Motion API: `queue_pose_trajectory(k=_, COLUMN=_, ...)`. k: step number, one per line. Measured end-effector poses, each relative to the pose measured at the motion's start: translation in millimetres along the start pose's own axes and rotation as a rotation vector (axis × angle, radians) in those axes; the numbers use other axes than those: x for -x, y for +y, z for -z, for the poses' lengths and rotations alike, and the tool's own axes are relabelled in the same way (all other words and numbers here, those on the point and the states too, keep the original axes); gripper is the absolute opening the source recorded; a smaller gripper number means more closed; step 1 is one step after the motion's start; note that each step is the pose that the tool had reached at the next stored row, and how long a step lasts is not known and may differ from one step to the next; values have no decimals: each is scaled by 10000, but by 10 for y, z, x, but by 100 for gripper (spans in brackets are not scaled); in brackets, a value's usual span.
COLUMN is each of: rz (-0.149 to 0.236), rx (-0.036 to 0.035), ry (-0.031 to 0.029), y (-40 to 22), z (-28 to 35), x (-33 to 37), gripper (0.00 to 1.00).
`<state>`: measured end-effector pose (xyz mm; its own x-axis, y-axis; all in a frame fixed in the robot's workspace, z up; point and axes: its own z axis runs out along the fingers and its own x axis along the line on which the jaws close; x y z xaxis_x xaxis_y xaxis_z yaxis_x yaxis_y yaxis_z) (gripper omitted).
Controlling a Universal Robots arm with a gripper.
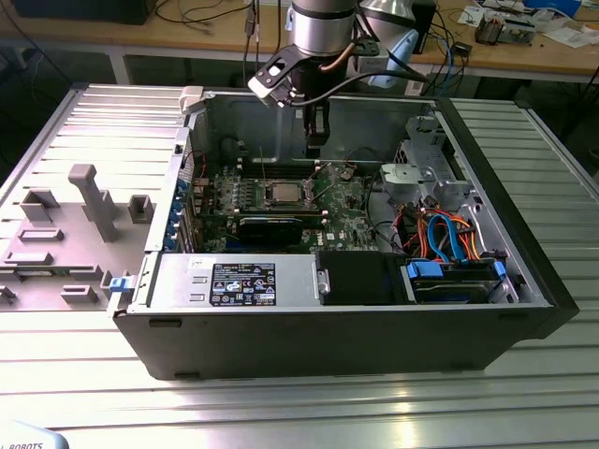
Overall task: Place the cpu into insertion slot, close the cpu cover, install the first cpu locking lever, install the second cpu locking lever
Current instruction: 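Close the cpu cover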
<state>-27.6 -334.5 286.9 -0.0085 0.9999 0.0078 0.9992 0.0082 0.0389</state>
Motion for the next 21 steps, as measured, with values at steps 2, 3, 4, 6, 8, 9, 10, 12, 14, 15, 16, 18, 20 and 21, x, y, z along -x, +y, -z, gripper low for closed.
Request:
queue_pose_trajectory(k=2, rz=1, rx=0, ry=0, y=10, z=-1, x=0, gripper=12)
queue_pose_trajectory(k=3, rz=1, rx=0, ry=0, y=19, z=-1, x=0, gripper=12)
queue_pose_trajectory(k=4, rz=0, rx=0, ry=0, y=25, z=-2, x=0, gripper=12)
queue_pose_trajectory(k=6, rz=1, rx=0, ry=0, y=41, z=-3, x=0, gripper=12)
queue_pose_trajectory(k=8, rz=0, rx=0, ry=-1, y=59, z=-4, x=1, gripper=12)
queue_pose_trajectory(k=9, rz=0, rx=0, ry=0, y=65, z=-5, x=1, gripper=12)
queue_pose_trajectory(k=10, rz=0, rx=0, ry=-1, y=70, z=-5, x=1, gripper=12)
queue_pose_trajectory(k=12, rz=0, rx=0, ry=0, y=78, z=-6, x=1, gripper=12)
queue_pose_trajectory(k=14, rz=-1, rx=0, ry=-1, y=81, z=-6, x=1, gripper=12)
queue_pose_trajectory(k=15, rz=0, rx=0, ry=0, y=83, z=-6, x=1, gripper=12)
queue_pose_trajectory(k=16, rz=0, rx=0, ry=0, y=83, z=-6, x=1, gripper=12)
queue_pose_trajectory(k=18, rz=1, rx=0, ry=-1, y=84, z=-6, x=1, gripper=12)
queue_pose_trajectory(k=20, rz=1, rx=0, ry=0, y=85, z=-6, x=1, gripper=12)
queue_pose_trajectory(k=21, rz=0, rx=0, ry=0, y=86, z=-6, x=1, gripper=12)
